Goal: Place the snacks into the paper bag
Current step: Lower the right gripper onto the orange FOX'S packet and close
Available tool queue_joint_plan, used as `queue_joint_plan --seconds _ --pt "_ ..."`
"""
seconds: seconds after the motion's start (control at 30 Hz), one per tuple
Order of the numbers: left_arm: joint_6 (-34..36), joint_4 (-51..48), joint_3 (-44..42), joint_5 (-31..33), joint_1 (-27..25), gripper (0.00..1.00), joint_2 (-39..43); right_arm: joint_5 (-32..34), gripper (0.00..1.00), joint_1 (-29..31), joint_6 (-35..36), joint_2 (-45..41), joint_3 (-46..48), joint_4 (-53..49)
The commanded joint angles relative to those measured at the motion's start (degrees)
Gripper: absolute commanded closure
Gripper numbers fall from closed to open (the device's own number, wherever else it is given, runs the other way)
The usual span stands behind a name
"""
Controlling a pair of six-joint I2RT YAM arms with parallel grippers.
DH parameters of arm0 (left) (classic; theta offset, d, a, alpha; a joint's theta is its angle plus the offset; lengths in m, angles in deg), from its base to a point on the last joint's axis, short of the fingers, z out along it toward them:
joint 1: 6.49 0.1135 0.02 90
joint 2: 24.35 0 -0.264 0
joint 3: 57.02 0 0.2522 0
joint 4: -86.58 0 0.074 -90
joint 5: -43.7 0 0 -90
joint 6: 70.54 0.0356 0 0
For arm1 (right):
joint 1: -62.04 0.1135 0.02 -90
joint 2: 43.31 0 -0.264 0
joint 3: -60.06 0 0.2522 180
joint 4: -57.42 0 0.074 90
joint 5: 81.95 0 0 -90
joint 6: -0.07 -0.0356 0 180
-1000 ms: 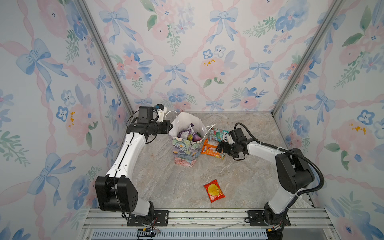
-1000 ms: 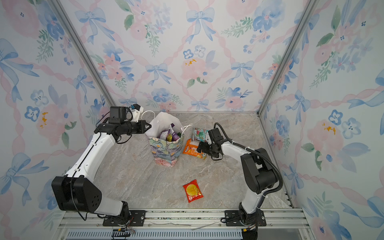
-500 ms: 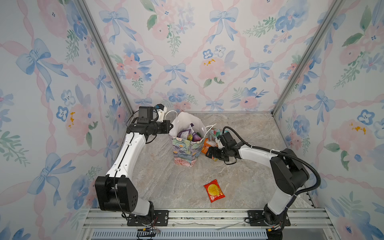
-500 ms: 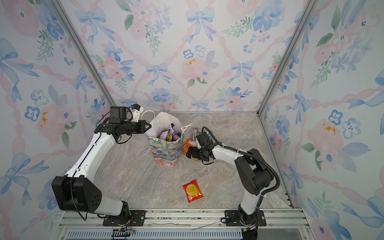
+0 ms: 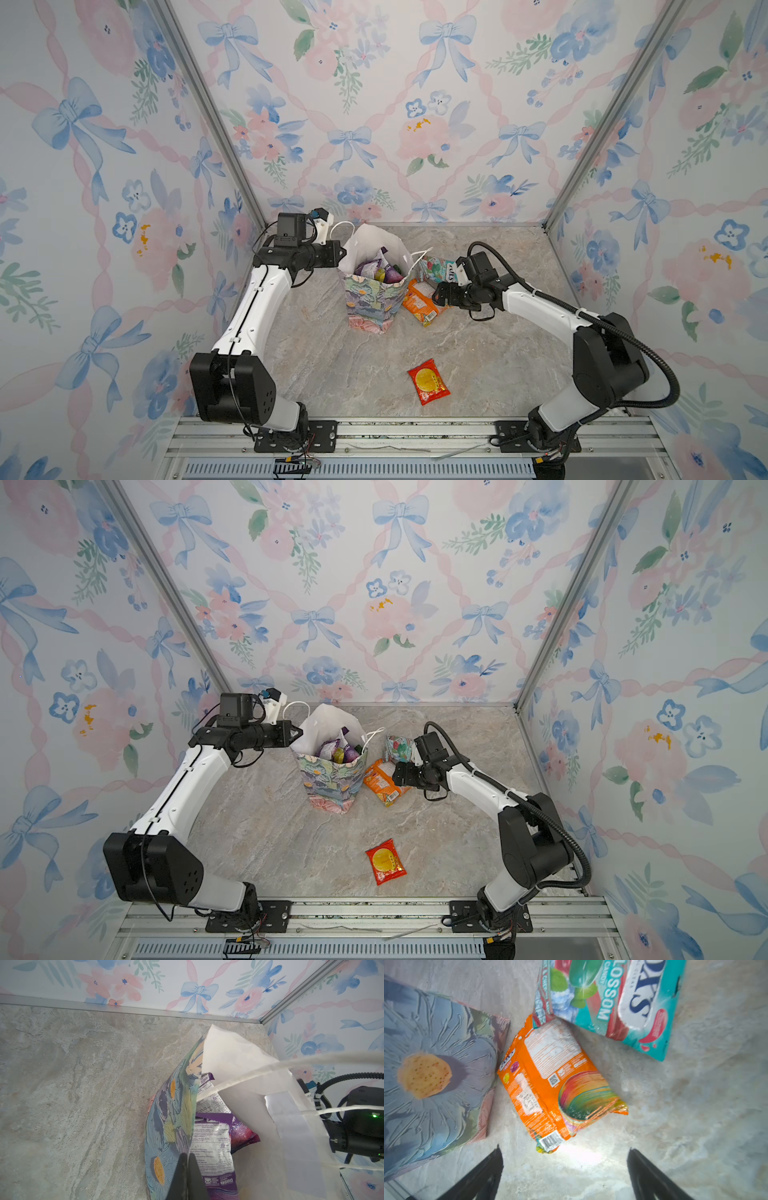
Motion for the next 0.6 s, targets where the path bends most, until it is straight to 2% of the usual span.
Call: queue_joint_plan --seconds 0.0,0.33,0.57 --pt "0.8 -1.6 -1.4 1.2 -0.2 1.0 -0.6 -0.6 0.05 -1.0 6.8 4.7 -4.9 -4.2" --pt "0.8 -1.5 -1.4 1.1 -0.2 1.0 -0.9 -4.9 0.07 -1.5 12.9 16.1 -12.9 -4.8" --pt "0.8 -1.5 -1.4 1.0 -0.2 1.0 -0.9 -6.5 0.08 0.7 11.4 13.8 -9.0 -3.2"
